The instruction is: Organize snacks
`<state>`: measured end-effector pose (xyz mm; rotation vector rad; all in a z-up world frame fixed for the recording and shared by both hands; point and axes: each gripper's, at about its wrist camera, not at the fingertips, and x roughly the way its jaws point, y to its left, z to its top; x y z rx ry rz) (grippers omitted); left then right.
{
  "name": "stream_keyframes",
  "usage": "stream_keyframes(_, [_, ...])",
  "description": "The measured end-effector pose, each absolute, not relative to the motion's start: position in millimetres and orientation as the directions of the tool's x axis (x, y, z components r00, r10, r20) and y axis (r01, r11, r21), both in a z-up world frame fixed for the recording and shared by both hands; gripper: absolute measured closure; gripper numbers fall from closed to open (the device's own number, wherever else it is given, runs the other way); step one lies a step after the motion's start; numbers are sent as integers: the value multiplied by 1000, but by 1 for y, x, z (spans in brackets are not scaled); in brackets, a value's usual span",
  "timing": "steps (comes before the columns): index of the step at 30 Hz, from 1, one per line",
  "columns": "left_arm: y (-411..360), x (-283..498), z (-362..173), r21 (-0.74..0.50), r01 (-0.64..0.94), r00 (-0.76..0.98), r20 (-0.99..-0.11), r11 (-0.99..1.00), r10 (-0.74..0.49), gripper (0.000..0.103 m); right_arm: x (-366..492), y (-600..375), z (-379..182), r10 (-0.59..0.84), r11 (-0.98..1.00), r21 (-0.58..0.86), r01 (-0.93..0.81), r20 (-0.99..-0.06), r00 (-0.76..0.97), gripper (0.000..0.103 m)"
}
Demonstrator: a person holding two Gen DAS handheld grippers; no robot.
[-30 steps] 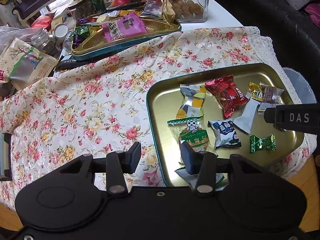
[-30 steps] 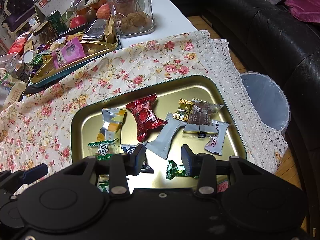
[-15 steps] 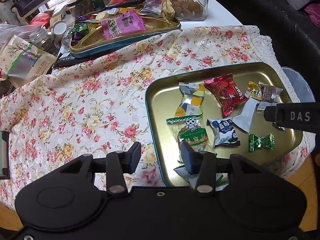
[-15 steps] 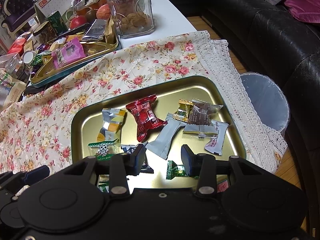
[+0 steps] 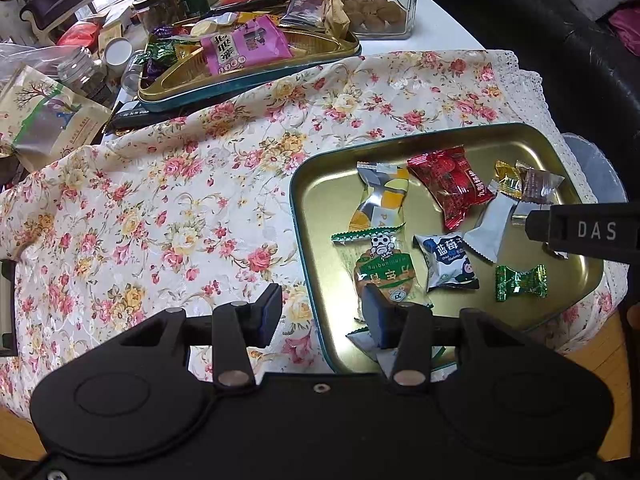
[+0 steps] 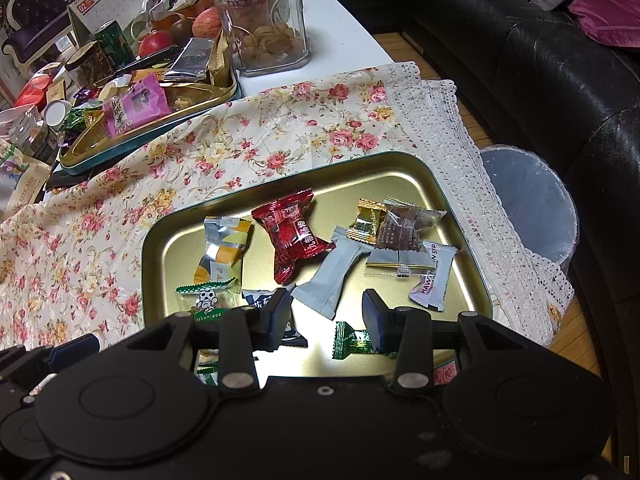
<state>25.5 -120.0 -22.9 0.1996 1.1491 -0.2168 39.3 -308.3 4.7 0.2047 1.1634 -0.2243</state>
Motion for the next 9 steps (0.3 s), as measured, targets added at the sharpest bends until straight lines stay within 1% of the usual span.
stream_keyframes(9, [-120,25,-25,51,268,396,-916,962,-62,50,39,-308,5,-66,959,47,280,-923,379,60])
